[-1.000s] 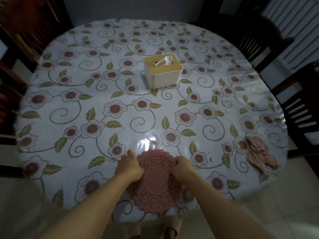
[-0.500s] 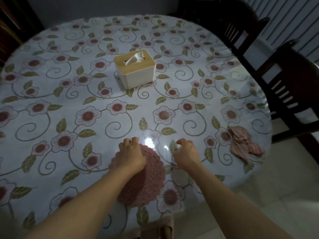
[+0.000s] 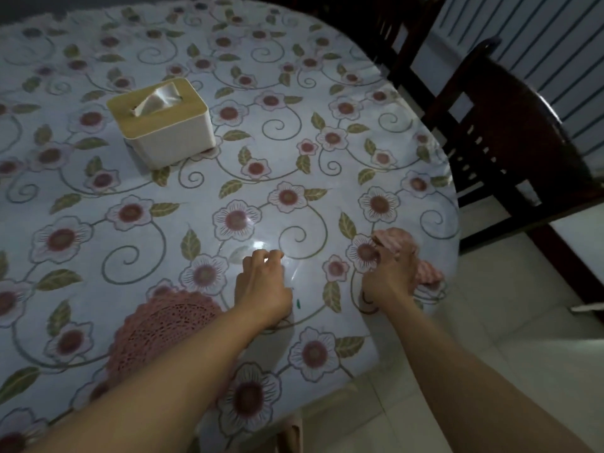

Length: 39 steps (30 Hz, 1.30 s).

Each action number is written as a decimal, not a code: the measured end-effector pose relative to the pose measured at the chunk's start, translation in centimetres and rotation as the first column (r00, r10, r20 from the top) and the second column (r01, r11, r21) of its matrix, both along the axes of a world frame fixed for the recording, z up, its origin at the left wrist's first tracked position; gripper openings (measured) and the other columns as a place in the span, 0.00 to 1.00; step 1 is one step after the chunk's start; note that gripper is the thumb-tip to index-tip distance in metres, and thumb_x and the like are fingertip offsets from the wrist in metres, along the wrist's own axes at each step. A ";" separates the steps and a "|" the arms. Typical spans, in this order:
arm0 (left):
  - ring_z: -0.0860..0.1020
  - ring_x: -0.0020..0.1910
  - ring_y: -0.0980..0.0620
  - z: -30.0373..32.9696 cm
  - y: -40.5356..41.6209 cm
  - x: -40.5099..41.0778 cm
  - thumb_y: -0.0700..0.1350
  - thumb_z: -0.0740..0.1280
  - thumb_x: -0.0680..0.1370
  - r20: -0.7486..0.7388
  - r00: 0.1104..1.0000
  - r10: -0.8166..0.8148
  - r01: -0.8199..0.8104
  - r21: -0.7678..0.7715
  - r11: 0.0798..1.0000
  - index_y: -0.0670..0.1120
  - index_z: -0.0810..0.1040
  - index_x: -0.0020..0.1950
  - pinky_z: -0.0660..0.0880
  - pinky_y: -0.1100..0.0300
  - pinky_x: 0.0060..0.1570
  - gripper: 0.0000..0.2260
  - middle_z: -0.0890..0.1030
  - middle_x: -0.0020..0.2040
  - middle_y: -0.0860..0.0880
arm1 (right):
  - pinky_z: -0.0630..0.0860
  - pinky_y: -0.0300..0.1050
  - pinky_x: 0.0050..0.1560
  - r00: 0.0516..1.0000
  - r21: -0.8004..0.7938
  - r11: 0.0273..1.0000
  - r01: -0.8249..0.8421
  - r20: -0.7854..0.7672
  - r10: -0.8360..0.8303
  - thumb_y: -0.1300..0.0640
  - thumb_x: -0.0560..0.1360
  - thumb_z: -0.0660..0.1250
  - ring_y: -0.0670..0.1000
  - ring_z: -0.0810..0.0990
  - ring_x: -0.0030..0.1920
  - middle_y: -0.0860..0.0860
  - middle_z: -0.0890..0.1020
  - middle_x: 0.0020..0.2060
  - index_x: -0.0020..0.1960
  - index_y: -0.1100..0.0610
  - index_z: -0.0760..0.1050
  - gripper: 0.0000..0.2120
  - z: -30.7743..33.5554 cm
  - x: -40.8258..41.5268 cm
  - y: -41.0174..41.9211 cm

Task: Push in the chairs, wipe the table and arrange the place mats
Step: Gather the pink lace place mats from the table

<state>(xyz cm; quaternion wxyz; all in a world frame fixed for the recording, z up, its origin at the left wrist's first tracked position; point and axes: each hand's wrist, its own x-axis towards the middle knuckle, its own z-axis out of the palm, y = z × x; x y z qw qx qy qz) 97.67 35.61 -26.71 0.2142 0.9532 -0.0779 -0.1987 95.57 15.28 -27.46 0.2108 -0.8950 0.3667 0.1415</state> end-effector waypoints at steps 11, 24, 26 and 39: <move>0.66 0.64 0.42 0.1 7.4 0.3 0.41 0.66 0.72 0.116 0.955 0.271 -0.280 0.068 0.958 0.44 0.62 0.69 0.68 0.51 0.58 0.26 0.66 0.68 0.42 | 0.64 0.40 0.47 0.844 0.168 0.962 -0.217 0.527 0.098 0.62 0.77 0.57 0.50 0.73 0.47 0.52 0.77 0.50 0.52 0.58 0.76 0.10 0.9 2.4 10.7; 0.64 0.63 0.43 -2.4 14.1 1.4 0.39 0.62 0.73 0.145 0.920 0.365 -0.384 0.139 0.913 0.46 0.66 0.66 0.67 0.50 0.56 0.20 0.66 0.67 0.48 | 0.50 0.51 0.74 0.481 -0.058 0.538 -0.841 0.376 0.792 0.55 0.80 0.51 0.53 0.55 0.76 0.49 0.60 0.75 0.75 0.48 0.58 0.24 -4.5 5.9 20.9; 0.64 0.63 0.43 -2.5 14.1 1.5 0.40 0.62 0.73 0.148 0.920 0.363 -0.382 0.133 0.914 0.47 0.66 0.66 0.68 0.50 0.56 0.21 0.65 0.67 0.48 | 0.56 0.54 0.73 0.419 0.048 0.448 -0.893 0.453 0.787 0.50 0.78 0.48 0.52 0.60 0.74 0.49 0.65 0.73 0.73 0.49 0.64 0.24 -4.4 4.0 20.9; 0.64 0.61 0.43 -2.3 14.8 2.1 0.41 0.61 0.73 0.068 0.952 0.300 -0.307 0.165 0.937 0.46 0.67 0.65 0.68 0.50 0.53 0.19 0.65 0.65 0.47 | 0.59 0.56 0.72 0.509 0.136 0.501 -0.855 0.411 0.757 0.57 0.79 0.58 0.53 0.61 0.73 0.50 0.66 0.73 0.72 0.49 0.64 0.22 -3.6 4.1 21.8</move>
